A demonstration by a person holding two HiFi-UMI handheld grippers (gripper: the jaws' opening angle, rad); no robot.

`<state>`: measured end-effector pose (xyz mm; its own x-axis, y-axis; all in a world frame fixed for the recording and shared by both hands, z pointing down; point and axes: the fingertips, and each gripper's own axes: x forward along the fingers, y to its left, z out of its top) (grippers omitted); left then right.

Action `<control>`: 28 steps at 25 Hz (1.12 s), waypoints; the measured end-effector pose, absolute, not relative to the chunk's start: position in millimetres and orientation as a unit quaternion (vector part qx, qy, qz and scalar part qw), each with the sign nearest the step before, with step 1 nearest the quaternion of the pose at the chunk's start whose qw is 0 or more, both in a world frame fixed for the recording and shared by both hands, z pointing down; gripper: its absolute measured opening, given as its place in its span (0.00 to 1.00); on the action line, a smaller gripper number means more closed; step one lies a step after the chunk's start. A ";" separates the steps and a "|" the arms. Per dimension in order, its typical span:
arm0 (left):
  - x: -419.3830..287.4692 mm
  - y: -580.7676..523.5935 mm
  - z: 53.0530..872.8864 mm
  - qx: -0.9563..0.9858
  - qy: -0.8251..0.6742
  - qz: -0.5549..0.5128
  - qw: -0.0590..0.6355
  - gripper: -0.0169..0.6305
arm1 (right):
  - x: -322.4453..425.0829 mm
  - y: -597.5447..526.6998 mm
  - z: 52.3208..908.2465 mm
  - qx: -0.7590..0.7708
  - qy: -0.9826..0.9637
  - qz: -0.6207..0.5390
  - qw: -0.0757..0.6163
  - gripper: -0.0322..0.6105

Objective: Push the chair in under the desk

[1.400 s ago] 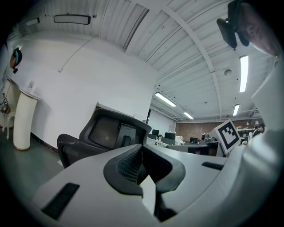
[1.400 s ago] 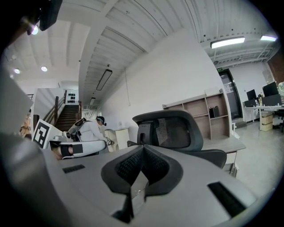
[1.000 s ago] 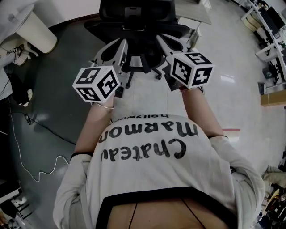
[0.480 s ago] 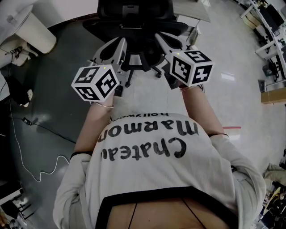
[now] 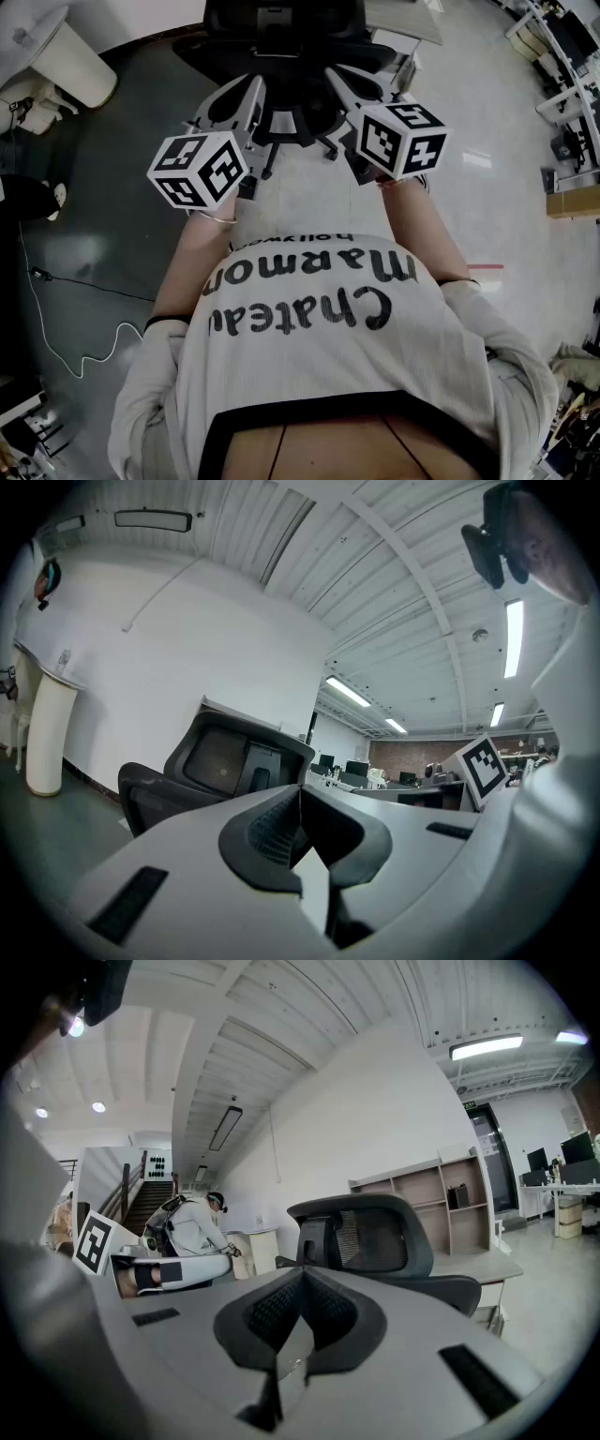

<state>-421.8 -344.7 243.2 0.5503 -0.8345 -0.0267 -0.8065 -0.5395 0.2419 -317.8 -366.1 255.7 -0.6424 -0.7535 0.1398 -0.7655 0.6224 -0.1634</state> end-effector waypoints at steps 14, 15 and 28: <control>-422.6 -352.6 244.9 0.873 -0.471 -0.071 0.105 0.05 | -313.1 -374.1 252.1 0.425 -0.897 0.121 -0.001 0.07; -422.2 -353.2 245.2 0.873 -0.471 -0.071 0.105 0.05 | -312.9 -374.6 252.8 0.425 -0.897 0.118 0.003 0.06; -419.7 -359.6 248.0 0.873 -0.471 -0.071 0.107 0.05 | -314.6 -379.0 260.9 0.422 -0.900 0.099 0.033 0.06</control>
<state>-419.7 -359.6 248.0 0.5469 -0.8369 -0.0230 -0.8067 -0.5341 0.2529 -314.6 -379.0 260.9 -0.6412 -0.7539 0.1433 -0.7670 0.6237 -0.1503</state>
